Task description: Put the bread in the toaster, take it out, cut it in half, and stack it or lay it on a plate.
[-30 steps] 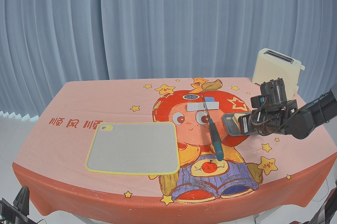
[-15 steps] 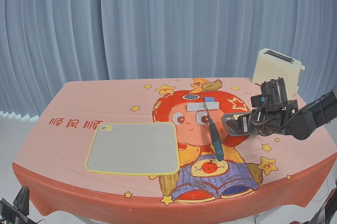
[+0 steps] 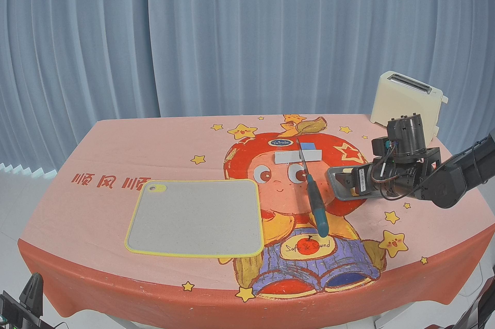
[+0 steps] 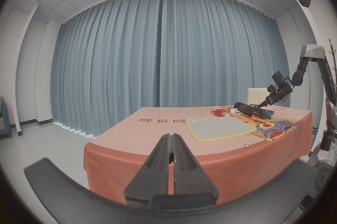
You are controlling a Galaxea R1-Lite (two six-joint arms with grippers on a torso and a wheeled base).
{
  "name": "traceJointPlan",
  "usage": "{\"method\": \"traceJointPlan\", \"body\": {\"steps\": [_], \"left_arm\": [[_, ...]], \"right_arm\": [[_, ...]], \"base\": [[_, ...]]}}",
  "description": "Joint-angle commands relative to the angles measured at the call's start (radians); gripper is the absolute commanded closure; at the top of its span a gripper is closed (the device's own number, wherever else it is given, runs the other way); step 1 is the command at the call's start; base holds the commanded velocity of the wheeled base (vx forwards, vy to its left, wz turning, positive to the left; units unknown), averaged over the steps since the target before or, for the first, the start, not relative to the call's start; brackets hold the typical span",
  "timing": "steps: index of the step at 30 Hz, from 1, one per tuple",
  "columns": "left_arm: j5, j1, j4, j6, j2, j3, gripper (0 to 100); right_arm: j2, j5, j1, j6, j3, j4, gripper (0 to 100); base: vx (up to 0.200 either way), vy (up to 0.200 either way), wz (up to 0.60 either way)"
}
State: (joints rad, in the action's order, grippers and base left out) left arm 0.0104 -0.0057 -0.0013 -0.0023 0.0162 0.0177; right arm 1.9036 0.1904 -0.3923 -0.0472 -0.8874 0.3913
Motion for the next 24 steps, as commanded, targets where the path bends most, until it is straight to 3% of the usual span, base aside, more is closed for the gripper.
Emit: {"method": "traceJointPlan", "body": {"steps": [1,8,24], "left_arm": [[0.000,0.000,0.000,-0.001,-0.004,-0.018,100],[0.000,0.000,0.000,-0.001,-0.004,-0.018,100],[0.000,0.000,0.000,-0.001,-0.005,-0.018,100]], "right_arm": [[-0.009,0.000,-0.002,-0.002,-0.001,0.003,0],[-0.011,0.000,0.000,0.000,0.021,0.087,0],[-0.031,0.001,0.010,0.001,0.025,0.097,0]], "base": [[0.000,0.000,0.00],[0.000,0.000,0.00],[0.000,0.000,0.00]]}}
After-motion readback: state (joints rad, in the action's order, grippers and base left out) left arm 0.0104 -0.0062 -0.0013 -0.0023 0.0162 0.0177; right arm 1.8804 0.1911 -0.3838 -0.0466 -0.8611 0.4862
